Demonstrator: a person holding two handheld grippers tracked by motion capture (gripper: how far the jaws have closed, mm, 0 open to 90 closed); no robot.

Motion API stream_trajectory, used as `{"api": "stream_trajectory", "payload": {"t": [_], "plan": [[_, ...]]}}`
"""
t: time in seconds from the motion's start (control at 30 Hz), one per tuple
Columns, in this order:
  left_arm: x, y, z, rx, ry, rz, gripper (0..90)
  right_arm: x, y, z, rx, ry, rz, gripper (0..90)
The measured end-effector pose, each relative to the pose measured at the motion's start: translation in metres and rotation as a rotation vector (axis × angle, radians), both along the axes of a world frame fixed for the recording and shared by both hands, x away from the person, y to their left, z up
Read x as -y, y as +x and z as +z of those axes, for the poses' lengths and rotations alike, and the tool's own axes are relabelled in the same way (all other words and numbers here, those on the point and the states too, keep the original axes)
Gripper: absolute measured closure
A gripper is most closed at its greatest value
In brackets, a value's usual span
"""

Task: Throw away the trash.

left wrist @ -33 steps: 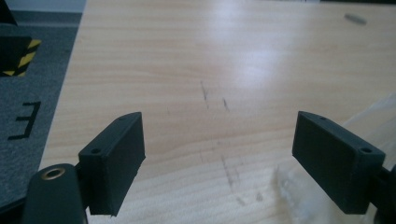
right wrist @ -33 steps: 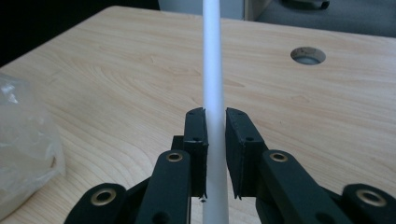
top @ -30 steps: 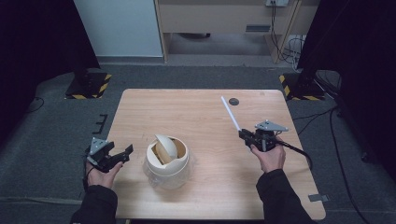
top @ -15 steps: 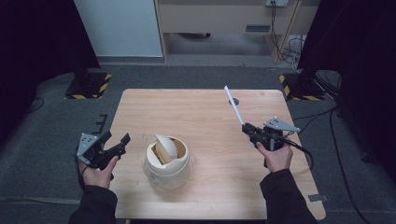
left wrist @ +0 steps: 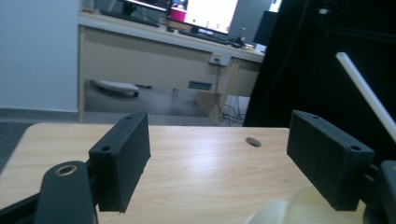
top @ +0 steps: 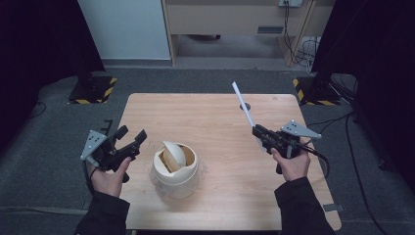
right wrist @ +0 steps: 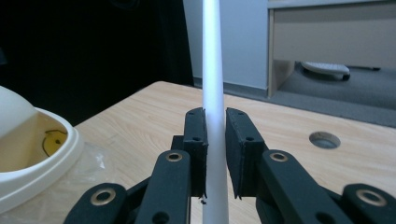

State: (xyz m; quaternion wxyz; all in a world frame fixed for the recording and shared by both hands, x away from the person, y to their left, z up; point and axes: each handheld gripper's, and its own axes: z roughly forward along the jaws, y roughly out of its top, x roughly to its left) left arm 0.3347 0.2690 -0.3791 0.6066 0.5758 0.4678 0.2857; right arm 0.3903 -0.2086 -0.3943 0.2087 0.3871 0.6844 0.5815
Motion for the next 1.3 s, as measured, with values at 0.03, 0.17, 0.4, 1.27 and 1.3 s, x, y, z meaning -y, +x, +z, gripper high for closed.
{"api": "stream_trajectory", "payload": {"t": [0.03,0.17,0.4,1.27,1.3], "plan": [[0.004,0.001,0.004,0.005,0.008,-0.011,21.0,-0.001,-0.001,0.002,0.007,0.002,0.005,79.1],[0.020,0.003,0.017,0.034,0.019,-0.046,21.8,-0.002,-0.004,0.006,0.013,0.017,0.026,79.1],[0.045,0.007,0.033,0.066,0.011,-0.095,24.5,0.000,-0.010,0.009,0.034,0.049,0.051,79.1],[0.128,0.018,0.058,0.077,0.002,-0.239,28.5,-0.010,-0.023,0.015,0.064,0.084,0.140,79.2],[0.131,0.018,0.059,0.077,0.002,-0.244,28.5,-0.010,-0.023,0.015,0.067,0.085,0.141,79.1]]}}
